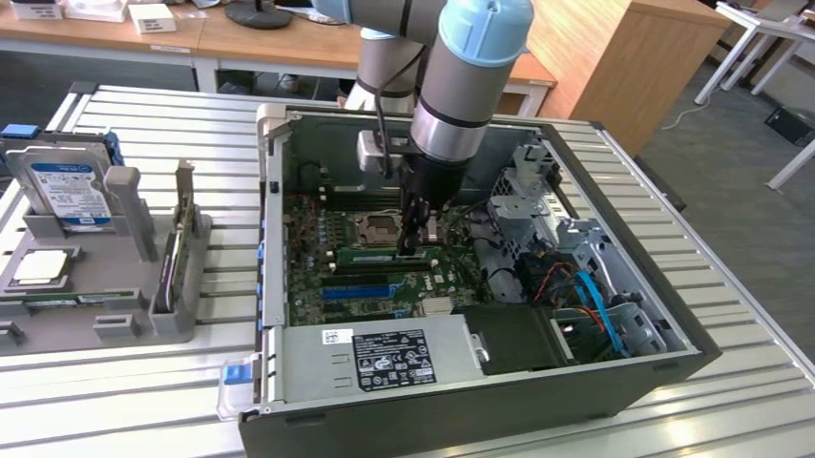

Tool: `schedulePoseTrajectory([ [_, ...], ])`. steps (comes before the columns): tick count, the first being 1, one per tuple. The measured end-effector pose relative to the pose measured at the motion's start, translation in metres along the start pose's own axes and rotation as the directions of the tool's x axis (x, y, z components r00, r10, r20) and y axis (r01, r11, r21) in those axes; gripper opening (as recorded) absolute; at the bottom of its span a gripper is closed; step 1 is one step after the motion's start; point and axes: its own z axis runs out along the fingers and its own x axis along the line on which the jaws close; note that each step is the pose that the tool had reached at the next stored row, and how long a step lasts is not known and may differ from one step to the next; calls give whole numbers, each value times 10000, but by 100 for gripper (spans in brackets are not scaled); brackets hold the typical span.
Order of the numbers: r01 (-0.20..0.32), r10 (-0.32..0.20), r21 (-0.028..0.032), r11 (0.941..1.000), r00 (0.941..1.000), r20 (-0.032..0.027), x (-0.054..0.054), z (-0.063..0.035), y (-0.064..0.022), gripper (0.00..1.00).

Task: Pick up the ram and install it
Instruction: 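Insert the ram into the slot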

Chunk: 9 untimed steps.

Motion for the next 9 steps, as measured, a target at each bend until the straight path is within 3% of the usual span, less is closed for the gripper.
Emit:
schedulePoseTrajectory([
  [9,0,0,1,10000,10000,3,0,10,4,11],
])
